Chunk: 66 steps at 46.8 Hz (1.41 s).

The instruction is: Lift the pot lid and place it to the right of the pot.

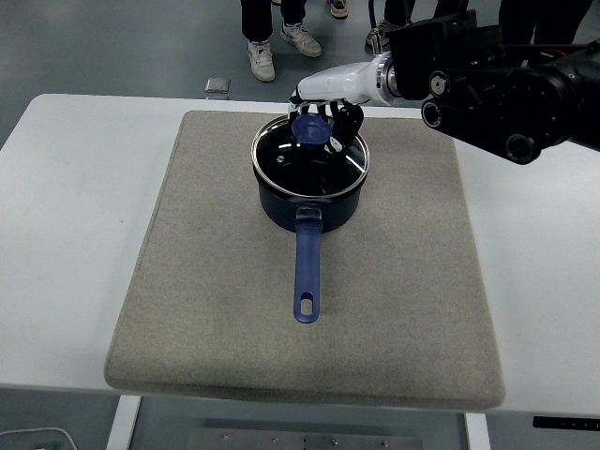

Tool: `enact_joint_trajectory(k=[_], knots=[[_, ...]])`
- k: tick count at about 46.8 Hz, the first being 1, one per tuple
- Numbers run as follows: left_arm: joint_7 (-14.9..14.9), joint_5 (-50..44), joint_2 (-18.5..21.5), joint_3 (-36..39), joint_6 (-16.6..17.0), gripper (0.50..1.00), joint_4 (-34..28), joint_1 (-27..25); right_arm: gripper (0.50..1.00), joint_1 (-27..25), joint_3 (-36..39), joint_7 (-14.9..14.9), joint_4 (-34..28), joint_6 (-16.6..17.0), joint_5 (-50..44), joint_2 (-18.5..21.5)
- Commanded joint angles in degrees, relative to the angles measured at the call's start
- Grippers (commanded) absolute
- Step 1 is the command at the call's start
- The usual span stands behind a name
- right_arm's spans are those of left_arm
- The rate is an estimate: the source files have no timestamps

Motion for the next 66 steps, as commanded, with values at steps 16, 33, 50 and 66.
enact_joint_trajectory(k=[16,33,50,66], knots=[[0.00,0.00,0.00,-0.05,0.00,1.000,0.00,-0.01,0.500,2.65,-0.97,0.00,0.00,1.67,0.90,-3.26],[0.00,0.00,0.00,-0.05,0.00,1.000,0.00,-0.01,0.500,1.86,-2.56,0.00,-0.18,2.11,0.11,-8.63],[0.00,0.00,0.00,-0.05,0.00,1.000,0.00,-0.01,0.500,0.98,-4.93,0.00,-0.35,1.50,0.82,-13.02],[0.00,0.00,0.00,-0.05,0.00,1.000,0.00,-0.01,0.500,-4.65,-4.75,0.09,-5.01,0.71,0.20,-13.73]])
